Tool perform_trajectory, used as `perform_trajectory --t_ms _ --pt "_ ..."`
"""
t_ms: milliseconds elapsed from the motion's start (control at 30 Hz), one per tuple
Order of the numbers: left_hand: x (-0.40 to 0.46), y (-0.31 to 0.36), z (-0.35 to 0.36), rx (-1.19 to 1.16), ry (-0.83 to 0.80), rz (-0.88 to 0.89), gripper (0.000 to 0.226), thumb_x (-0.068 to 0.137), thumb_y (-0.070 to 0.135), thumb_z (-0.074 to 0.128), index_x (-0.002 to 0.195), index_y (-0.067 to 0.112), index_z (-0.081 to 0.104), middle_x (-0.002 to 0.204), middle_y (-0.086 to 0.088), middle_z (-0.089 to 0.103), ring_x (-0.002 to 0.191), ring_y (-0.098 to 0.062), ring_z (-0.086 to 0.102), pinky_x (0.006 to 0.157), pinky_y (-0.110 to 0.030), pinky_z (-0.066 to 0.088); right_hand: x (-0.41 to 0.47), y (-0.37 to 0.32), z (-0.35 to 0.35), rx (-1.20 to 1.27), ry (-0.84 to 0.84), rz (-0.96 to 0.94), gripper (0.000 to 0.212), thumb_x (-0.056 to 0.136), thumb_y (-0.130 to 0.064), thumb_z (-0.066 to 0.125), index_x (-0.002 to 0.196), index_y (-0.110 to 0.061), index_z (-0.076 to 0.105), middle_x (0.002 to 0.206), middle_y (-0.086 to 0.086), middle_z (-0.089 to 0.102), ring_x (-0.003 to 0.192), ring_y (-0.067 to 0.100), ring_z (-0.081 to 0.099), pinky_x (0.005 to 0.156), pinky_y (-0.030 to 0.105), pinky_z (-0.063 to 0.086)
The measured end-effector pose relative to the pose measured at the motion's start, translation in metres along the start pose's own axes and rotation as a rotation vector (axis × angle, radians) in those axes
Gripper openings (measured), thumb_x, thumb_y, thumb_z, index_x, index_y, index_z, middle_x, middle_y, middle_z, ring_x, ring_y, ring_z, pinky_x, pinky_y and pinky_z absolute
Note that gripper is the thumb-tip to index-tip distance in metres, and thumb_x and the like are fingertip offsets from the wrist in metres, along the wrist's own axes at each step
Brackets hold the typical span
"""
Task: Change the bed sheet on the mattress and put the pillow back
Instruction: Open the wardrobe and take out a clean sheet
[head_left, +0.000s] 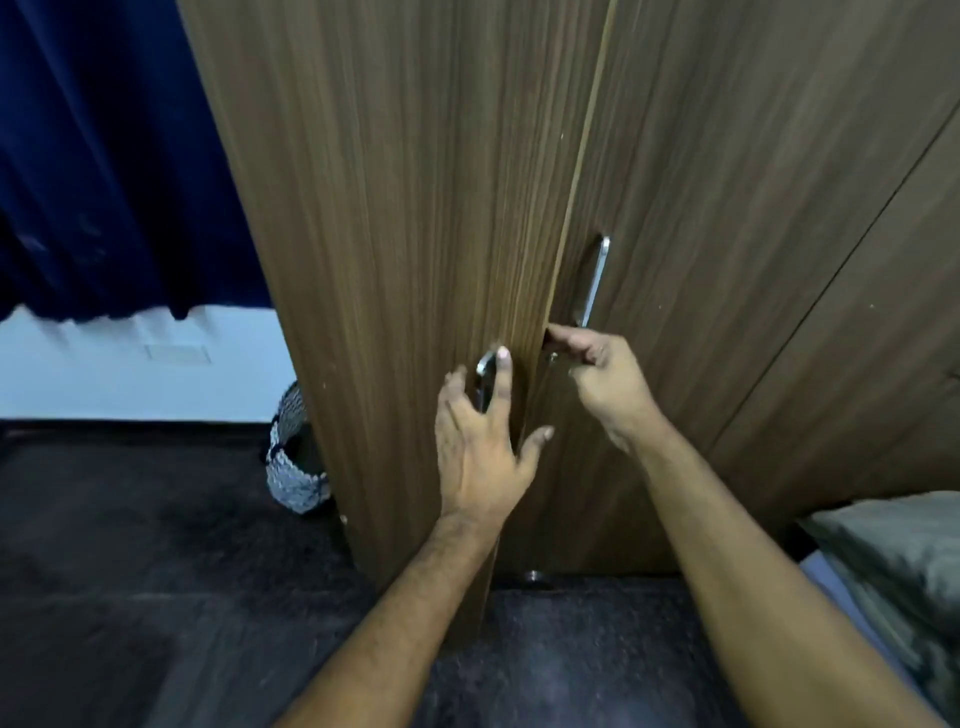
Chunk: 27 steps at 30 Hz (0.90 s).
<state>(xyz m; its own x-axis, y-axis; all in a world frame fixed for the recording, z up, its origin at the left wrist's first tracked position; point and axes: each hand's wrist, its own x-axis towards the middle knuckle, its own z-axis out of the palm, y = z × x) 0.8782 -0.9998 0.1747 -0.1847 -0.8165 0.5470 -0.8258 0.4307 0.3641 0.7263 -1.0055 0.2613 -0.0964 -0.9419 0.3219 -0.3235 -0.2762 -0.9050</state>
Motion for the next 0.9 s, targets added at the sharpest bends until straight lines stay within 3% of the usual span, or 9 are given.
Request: perform_trajectory --t_ms 100,267,333,400,500,567,733,833,900 --pt "-0.026 0.007 -0.005 0.090 0.071 -0.010 0.099 0.090 0.055 0.063 0.163 0.026 0.002 0.168 -0.020 -0.001 0.156 -0.037 0.004 0.119 -0.057 0.022 -0.013 -0.009 0.008 -0.020 -0.109 -0.044 0.077 0.067 0.034 0.034 0.120 -0.007 0.071 0.115 0.001 0.075 0.119 0.012 0.066 0.109 0.030 0.047" --pt "-0.038 -0.030 -0.021 0.211 0.362 0.031 0.098 0.081 0.034 0.071 0.159 0.010 0.018 0.163 -0.019 0.023 0.152 -0.033 0.027 0.118 -0.052 0.032 -0.037 -0.008 0.032 -0.057 -0.279 -0.163 0.076 0.069 0.036 0.034 0.119 -0.006 0.072 0.106 -0.009 0.076 0.110 0.001 0.068 0.102 0.012 0.042" --pt "-0.047 -0.040 -0.024 0.210 0.422 0.093 0.086 0.083 0.020 0.067 0.156 0.009 0.023 0.159 -0.020 0.029 0.149 -0.034 0.033 0.116 -0.053 0.035 -0.026 0.011 0.040 -0.127 -0.268 -0.190 0.073 0.074 0.031 0.038 0.129 -0.009 0.068 0.119 -0.010 0.072 0.120 0.000 0.062 0.106 0.006 0.031" --pt "-0.070 0.006 -0.032 0.418 0.536 0.031 0.078 0.089 0.011 0.064 0.156 0.016 0.023 0.161 -0.019 0.026 0.150 -0.034 0.031 0.119 -0.054 0.031 -0.026 0.024 0.026 -0.120 -0.471 -0.251 0.071 0.079 0.021 0.041 0.138 -0.015 0.061 0.133 -0.009 0.065 0.132 0.010 0.055 0.110 0.008 0.028" --pt "-0.085 -0.022 -0.041 0.701 0.389 0.033 0.095 0.084 0.004 0.071 0.162 0.021 0.019 0.169 -0.013 0.004 0.157 -0.029 0.006 0.126 -0.050 0.009 -0.032 0.039 0.040 -0.190 -0.423 -0.179 0.059 0.087 0.011 0.047 0.133 -0.020 0.066 0.129 -0.001 0.068 0.123 0.020 0.062 0.098 0.000 0.034" --pt "-0.085 -0.022 -0.054 0.814 0.320 -0.045 0.088 0.086 0.000 0.062 0.162 0.019 0.022 0.170 -0.010 -0.002 0.157 -0.025 -0.003 0.127 -0.046 0.000 -0.032 0.047 0.035 -0.199 -0.391 -0.180 0.050 0.091 0.004 0.053 0.132 -0.020 0.067 0.128 0.000 0.069 0.121 0.018 0.062 0.098 0.001 0.034" --pt "-0.095 -0.005 -0.081 0.915 0.123 -0.395 0.072 0.091 0.000 0.030 0.161 0.004 0.012 0.170 -0.013 -0.005 0.157 -0.025 -0.009 0.125 -0.041 -0.013 -0.032 0.060 0.034 -0.198 -0.461 -0.240 0.041 0.094 -0.010 0.058 0.131 -0.024 0.067 0.133 -0.009 0.066 0.127 0.015 0.058 0.110 0.035 0.046" --pt "-0.093 0.004 -0.090 0.941 0.072 -0.600 0.079 0.095 0.008 0.044 0.160 0.000 0.000 0.169 -0.011 -0.016 0.155 -0.026 -0.018 0.125 -0.041 -0.015 -0.029 0.061 0.038 -0.173 -0.489 -0.273 0.039 0.095 -0.020 0.057 0.132 -0.030 0.065 0.138 -0.012 0.062 0.124 0.021 0.056 0.106 0.048 0.049" --pt "-0.079 0.015 -0.089 0.904 0.067 -0.771 0.087 0.100 0.037 0.048 0.159 -0.003 -0.002 0.168 -0.016 -0.016 0.154 -0.030 -0.021 0.124 -0.043 -0.015 -0.025 0.059 0.039 -0.150 -0.498 -0.259 0.038 0.096 -0.023 0.056 0.132 -0.033 0.064 0.139 -0.010 0.061 0.131 0.018 0.052 0.107 0.047 0.048"
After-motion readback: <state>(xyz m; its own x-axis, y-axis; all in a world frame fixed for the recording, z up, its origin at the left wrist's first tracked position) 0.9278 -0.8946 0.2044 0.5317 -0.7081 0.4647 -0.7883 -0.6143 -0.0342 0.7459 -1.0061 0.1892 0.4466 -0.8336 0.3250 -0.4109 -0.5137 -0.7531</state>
